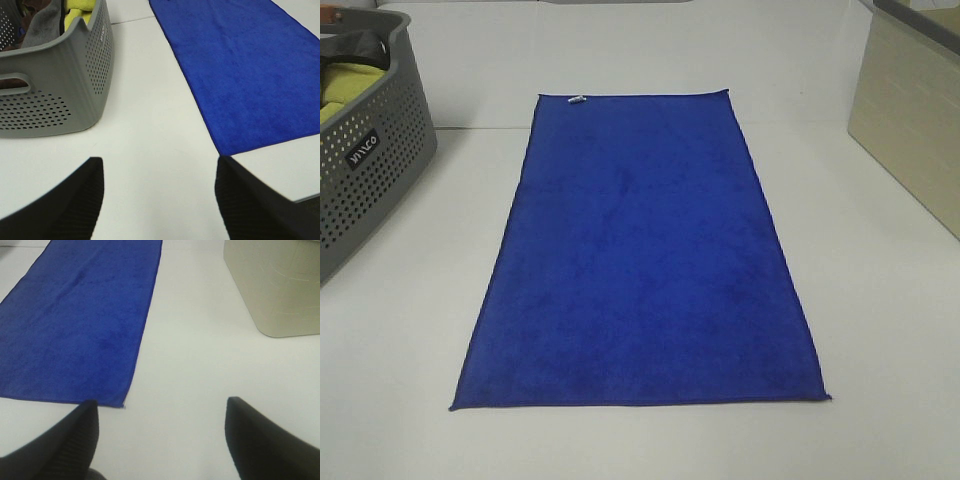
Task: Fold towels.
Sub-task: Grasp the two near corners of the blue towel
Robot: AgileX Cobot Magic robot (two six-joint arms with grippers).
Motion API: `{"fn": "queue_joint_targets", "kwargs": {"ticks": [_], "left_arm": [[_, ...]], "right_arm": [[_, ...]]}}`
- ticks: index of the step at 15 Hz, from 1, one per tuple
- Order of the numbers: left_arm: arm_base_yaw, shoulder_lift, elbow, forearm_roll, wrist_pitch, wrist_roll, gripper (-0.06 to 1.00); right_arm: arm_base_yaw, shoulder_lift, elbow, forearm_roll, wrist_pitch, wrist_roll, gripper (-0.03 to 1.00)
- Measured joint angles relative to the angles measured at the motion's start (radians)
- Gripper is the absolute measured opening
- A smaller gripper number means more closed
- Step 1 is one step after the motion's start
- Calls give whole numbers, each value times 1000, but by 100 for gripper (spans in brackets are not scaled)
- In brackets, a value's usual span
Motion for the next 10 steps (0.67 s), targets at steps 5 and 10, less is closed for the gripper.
{"fn": "queue_joint_targets", "kwargs": {"ticks": [5,10], "left_arm": [[0,0,0,-10,-1,0,62],[0,58,4,-69,-287,-95,60]], "right_arm": [[0,0,0,0,0,0,68],[0,158,-13,1,-136,61,68]]}}
